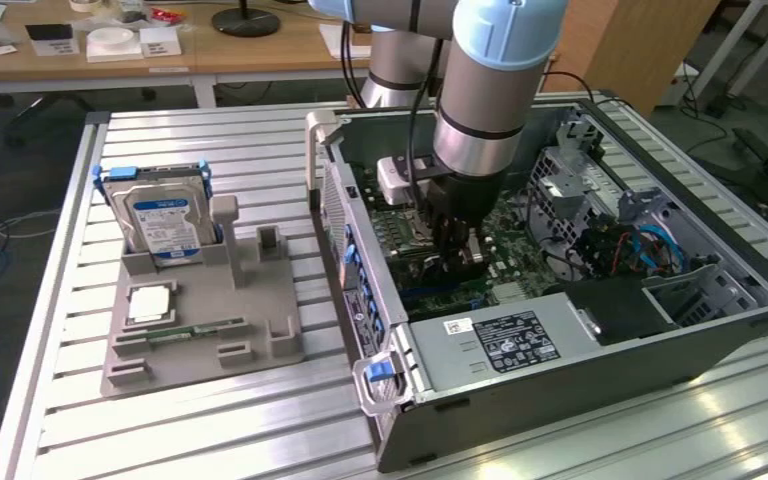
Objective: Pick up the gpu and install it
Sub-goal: 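Insert the gpu into the slot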
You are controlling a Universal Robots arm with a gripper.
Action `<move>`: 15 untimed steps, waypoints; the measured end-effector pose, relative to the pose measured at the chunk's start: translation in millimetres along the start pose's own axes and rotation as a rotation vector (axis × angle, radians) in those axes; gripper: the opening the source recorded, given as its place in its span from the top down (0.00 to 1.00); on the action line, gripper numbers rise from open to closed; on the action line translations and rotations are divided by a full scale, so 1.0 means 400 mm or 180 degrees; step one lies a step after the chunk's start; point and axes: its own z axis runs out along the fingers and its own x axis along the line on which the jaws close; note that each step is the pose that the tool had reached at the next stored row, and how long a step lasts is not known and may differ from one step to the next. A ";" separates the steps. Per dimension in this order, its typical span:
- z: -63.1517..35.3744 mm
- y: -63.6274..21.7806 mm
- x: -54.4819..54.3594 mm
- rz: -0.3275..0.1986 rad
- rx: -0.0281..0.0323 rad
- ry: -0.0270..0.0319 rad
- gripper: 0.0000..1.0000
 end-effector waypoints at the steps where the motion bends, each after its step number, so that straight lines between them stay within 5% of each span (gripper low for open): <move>1: 0.000 0.000 0.000 0.0000 0.0000 0.0000 0.73; 15: 0.004 0.000 0.000 0.0000 0.0001 -0.0001 0.73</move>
